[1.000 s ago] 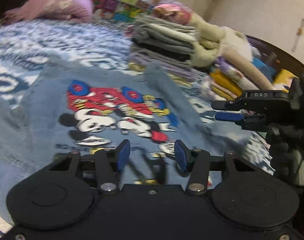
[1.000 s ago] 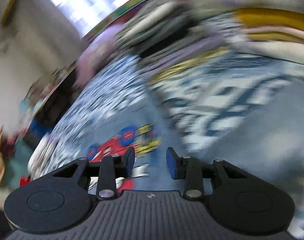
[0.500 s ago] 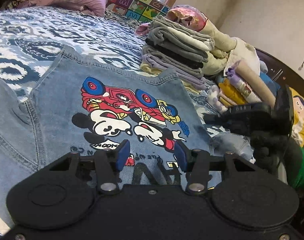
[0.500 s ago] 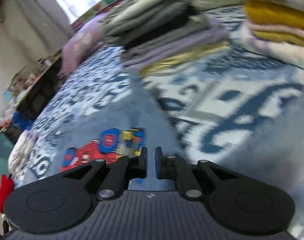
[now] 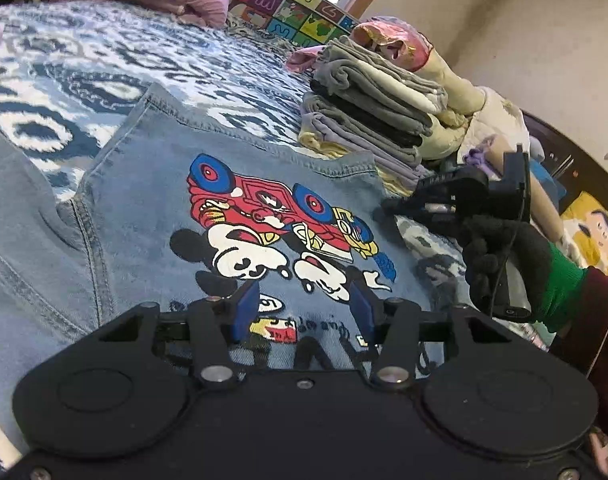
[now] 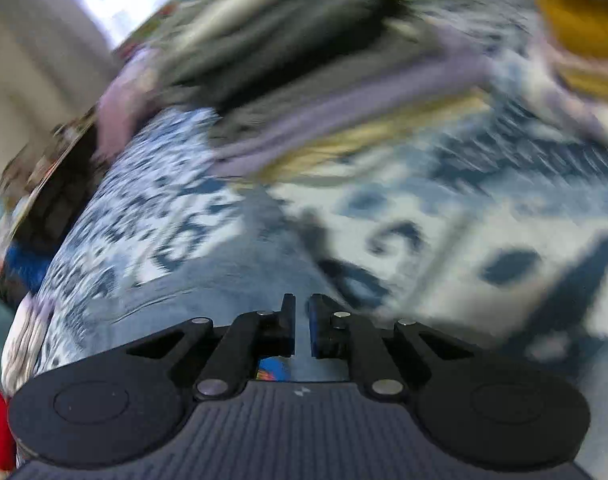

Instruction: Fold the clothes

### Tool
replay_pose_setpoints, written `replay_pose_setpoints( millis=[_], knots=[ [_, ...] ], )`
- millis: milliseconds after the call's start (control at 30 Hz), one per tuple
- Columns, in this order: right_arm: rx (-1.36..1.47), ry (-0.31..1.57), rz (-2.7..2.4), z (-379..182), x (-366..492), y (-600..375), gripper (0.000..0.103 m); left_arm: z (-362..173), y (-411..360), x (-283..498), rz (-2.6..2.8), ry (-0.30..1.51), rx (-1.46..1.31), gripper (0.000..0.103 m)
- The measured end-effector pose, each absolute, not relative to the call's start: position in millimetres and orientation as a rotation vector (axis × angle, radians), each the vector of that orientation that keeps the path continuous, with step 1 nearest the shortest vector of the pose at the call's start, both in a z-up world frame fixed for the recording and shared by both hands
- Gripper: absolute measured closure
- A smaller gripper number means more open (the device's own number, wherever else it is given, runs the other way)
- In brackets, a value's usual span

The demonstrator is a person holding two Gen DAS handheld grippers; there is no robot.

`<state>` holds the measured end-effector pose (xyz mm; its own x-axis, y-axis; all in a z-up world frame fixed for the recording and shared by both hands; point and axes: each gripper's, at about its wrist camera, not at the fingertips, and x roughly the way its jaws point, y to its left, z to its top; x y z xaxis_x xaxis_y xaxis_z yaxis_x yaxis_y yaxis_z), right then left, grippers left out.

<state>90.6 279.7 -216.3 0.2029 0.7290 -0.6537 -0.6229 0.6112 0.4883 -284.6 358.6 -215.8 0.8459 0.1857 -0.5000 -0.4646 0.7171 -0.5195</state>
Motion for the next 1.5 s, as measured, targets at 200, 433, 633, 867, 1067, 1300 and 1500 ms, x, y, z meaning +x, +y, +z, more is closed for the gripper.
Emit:
replay_pose_setpoints(
  millis=[200,433,633,867,1067,1300,1500],
  knots=[
    [0.001,0.979,0.868,-245.8,121.2,322.5,0.103,-219.0,361.7,-283.9,0.386,0.455,-0.69,0.054],
    [0.068,0.986,0.922,-247.9,139.3,315.5,0.101,-225.6,366.9,-282.4,0.392,0.471,-0.711,0.053],
    [0.054,1.005,0.948,-254.3,150.5,328.8,0.103,-200.7,382.2,-284.0,0.468,0.439,-0.619,0.053],
    [0.074,0.986,0.989,-241.4,145.9,324.0,0.093,-163.4,461.2,-244.3,0.592,0.486,-0.402,0.066],
    [0.02,0.909,1.003,-237.7,146.9,341.6,0.097,-199.6,544.0,-162.9,0.627,0.65,-0.331,0.074],
    [0.032,0.926,1.005,-250.4,159.5,344.8,0.103,-231.5,590.9,-161.6,0.664,0.683,-0.478,0.073],
    [0.017,0.928,0.994,-258.0,163.2,347.8,0.098,-211.7,582.0,-159.5,0.626,0.619,-0.471,0.075]
  ],
)
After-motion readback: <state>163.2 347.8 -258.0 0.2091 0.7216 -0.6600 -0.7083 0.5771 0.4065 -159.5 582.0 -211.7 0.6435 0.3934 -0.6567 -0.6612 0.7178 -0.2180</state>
